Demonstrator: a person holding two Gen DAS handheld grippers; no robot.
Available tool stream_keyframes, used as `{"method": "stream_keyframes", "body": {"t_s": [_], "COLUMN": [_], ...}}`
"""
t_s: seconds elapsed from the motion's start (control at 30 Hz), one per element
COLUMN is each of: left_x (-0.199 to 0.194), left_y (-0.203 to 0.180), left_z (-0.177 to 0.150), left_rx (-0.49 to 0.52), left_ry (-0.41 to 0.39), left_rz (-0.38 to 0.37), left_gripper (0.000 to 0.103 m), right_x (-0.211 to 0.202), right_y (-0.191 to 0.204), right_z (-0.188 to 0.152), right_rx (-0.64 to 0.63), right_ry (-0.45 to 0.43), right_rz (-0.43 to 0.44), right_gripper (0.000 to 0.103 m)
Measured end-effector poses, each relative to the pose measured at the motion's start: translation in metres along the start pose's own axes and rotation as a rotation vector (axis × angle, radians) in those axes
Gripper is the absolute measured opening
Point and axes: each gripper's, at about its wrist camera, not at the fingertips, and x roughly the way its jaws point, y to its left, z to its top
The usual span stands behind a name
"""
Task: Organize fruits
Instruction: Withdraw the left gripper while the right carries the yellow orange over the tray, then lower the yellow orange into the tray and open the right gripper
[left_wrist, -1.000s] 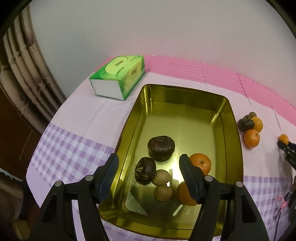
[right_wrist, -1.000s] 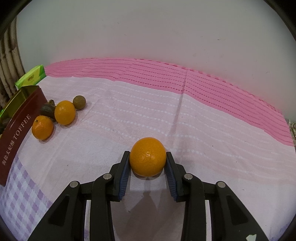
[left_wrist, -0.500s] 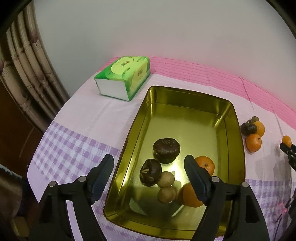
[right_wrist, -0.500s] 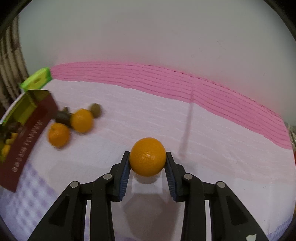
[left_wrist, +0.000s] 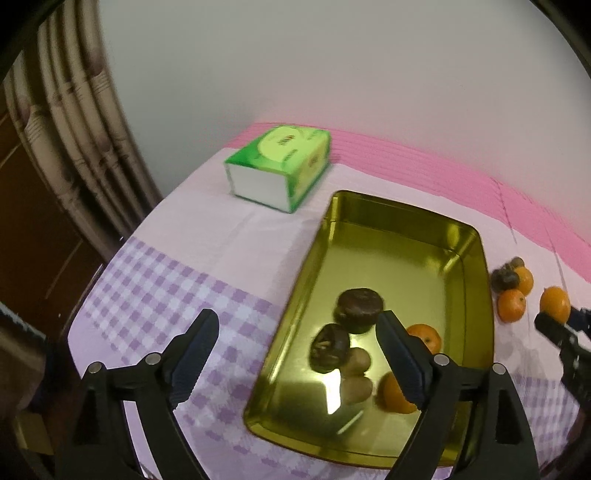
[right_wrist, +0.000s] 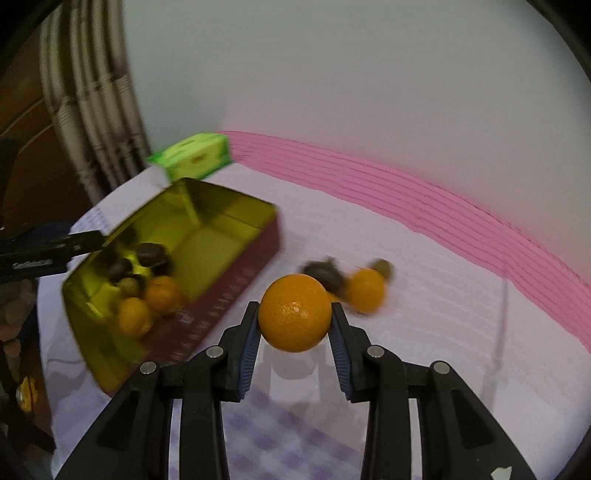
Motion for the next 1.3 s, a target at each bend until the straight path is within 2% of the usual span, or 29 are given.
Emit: {"method": "stream_keyframes", "body": {"t_s": [0.3,0.53,0.93,1.3], "left_x": [-0.005,-0.003,-0.002,-0.002], "left_y": [0.026,0.044,0.045,0.043], "left_z": [-0.006,-0.009,-0.009,-0.01], "left_rx": [-0.085,-0.156,-0.163,-0.158], "left_ry": [0.013,0.033,0.04,0.044], "left_rz": [0.032,0.042,0.035,0.034], "left_gripper": [0.087,0.087,0.087,0.087], "right_x": [0.012,0.027,0.044,0.046], "right_y": [0.068,0.095,0.11,0.112], "right_z": [0.015,0.016,0.009,0.009], "right_rx": [-0.099,-0.161,-0.196,-0.204], "right_ry": [0.009,0.052,0.099,0.093], "right_rz": [0.103,0.121,0.116,0.11], "right_gripper": [0.034,0.034,0.034,0.034]}}
